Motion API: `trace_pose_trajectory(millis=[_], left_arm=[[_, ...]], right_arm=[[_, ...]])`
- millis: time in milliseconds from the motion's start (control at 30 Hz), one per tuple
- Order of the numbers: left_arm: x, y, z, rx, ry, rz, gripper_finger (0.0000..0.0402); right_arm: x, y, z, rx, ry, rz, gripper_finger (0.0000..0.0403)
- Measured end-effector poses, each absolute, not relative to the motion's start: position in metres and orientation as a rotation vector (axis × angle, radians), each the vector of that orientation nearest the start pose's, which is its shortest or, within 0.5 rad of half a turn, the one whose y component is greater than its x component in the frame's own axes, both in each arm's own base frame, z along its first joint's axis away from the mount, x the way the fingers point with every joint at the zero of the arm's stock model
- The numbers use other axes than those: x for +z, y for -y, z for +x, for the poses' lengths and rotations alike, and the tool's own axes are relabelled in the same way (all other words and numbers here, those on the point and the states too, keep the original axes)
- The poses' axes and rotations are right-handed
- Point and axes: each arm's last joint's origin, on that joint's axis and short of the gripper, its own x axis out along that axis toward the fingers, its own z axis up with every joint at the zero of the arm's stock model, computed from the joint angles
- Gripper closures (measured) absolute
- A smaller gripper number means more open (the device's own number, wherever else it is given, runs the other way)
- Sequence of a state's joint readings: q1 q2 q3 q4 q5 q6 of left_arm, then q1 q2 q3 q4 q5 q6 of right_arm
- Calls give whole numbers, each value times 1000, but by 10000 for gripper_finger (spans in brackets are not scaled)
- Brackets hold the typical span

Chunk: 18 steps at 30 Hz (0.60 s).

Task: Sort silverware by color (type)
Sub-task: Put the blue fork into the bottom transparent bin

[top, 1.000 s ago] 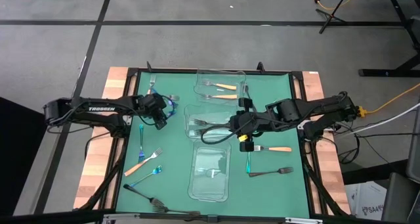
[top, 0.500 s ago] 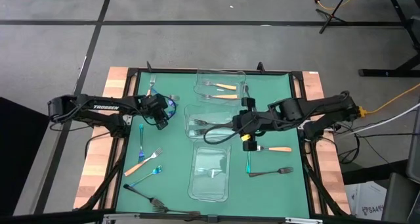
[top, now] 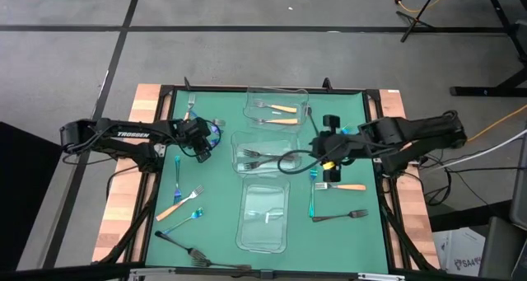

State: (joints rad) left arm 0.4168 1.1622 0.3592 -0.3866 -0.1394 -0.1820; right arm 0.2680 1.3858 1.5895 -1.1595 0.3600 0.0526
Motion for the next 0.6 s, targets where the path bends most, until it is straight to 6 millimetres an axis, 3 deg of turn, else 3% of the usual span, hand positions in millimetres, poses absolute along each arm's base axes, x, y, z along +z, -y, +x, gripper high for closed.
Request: trace_pose_trajectory(millis=[367,600], left_arm=[[121,-70,148,627,-1137,-367,296],[121,-70,148,626,-1134,-379,341]], right_arm=[[363,-47,213,-149,-794,-171,272],[335,-41,193,-232,-777,-69,272]])
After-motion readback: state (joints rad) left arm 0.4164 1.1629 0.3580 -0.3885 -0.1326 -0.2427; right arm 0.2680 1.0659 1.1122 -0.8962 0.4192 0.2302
